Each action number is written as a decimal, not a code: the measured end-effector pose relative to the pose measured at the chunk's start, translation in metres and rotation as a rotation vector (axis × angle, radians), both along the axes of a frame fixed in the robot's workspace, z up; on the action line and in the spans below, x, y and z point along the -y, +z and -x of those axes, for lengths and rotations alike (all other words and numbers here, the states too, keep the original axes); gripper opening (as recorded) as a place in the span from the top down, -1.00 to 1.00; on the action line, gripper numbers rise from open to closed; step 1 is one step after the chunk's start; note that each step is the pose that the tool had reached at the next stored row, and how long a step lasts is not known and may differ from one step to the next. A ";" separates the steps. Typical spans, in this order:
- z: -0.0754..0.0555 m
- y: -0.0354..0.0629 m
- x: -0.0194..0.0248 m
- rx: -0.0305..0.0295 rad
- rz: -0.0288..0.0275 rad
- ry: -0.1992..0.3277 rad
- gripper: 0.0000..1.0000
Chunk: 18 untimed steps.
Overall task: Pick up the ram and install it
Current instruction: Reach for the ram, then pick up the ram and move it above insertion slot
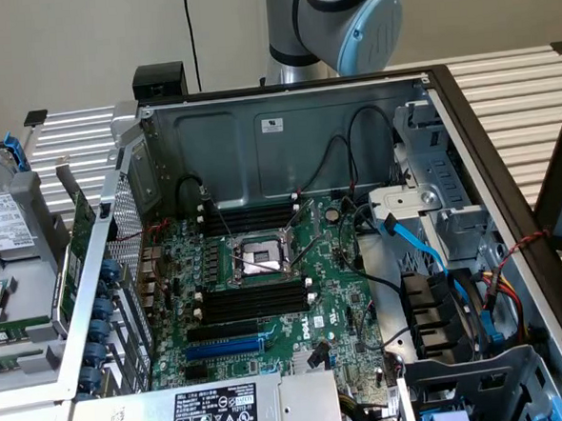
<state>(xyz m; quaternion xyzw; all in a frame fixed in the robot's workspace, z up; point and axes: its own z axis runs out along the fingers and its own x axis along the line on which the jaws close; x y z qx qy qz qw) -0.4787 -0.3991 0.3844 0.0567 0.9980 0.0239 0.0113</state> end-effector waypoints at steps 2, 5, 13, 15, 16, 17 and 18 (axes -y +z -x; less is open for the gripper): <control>0.003 -0.0004 0.0000 0.0000 0.0000 0.000 0.79; 0.007 -0.0007 -0.0001 0.0000 0.0000 0.000 0.79; 0.007 -0.0007 -0.0001 0.0000 0.0000 0.000 0.79; 0.007 -0.0008 -0.0002 0.0011 -0.0001 0.000 0.79; 0.007 -0.0008 -0.0002 0.0012 0.0000 0.004 0.79; 0.007 -0.0010 -0.0002 0.0013 -0.0001 0.019 0.79; 0.007 -0.0011 -0.0003 0.0013 -0.0001 0.036 0.79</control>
